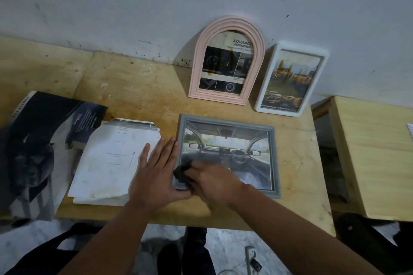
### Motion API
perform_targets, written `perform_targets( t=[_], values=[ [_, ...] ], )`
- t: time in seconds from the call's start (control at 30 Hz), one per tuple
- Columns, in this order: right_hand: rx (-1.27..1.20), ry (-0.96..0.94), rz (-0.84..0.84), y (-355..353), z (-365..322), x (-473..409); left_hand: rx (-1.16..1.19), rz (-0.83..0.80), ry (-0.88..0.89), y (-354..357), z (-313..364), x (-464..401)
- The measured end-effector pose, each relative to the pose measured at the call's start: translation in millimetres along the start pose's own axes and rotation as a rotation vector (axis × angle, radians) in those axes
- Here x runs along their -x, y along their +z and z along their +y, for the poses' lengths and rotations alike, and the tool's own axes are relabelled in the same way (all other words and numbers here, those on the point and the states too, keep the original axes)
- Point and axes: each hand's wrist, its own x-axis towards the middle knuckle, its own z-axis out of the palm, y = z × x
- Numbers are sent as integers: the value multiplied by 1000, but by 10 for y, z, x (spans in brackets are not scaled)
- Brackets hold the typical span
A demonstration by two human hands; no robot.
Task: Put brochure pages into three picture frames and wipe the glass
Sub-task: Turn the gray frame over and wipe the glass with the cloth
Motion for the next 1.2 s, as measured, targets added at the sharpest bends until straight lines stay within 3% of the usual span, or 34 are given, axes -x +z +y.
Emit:
perform_targets(
  t=[0.1, 0.2, 0.27, 0.43, 0.5, 0.63, 0.7, 0.77, 0.87, 0.93, 0.97, 1.07, 1.2],
  values=[
    [-33, -56, 0, -317, 138, 29, -2, -7, -2, -21, 12, 1],
    [50, 71, 311, -584, 480, -63, -18, -20, -12, -41, 23, 1],
    [78, 220, 419, -565, 635, -190, -35, -29, -16, -45, 34, -1],
    [144, 222, 425, 109, 324, -289, -41, -24, -17, -12, 27, 4],
    [155, 150, 428, 247, 228, -173, -44, -15, -11, 13, 18, 10],
    [92, -44, 281, 260, 160, 122, -48, -11, -6, 18, 22, -4],
    [-115, -57, 211, 146, 157, 228, -47, -9, -10, 5, 27, -10],
    [-449, 124, 268, -54, 233, 332, -49, -12, -14, -1, 30, -13],
    [-945, 531, 595, -390, 508, 531, -58, -30, -22, -16, 35, -12],
    [-1277, 688, 781, -546, 723, 700, -58, -28, -24, -18, 33, -12],
    [-1293, 729, 848, -585, 846, 791, -57, -28, -24, -17, 33, -11],
    [-814, 765, 874, -532, 1144, 956, -62, -27, -25, -8, 35, -9],
    [-218, 579, 586, -159, 1028, 783, -67, -22, -24, -5, 35, -1]
  ],
)
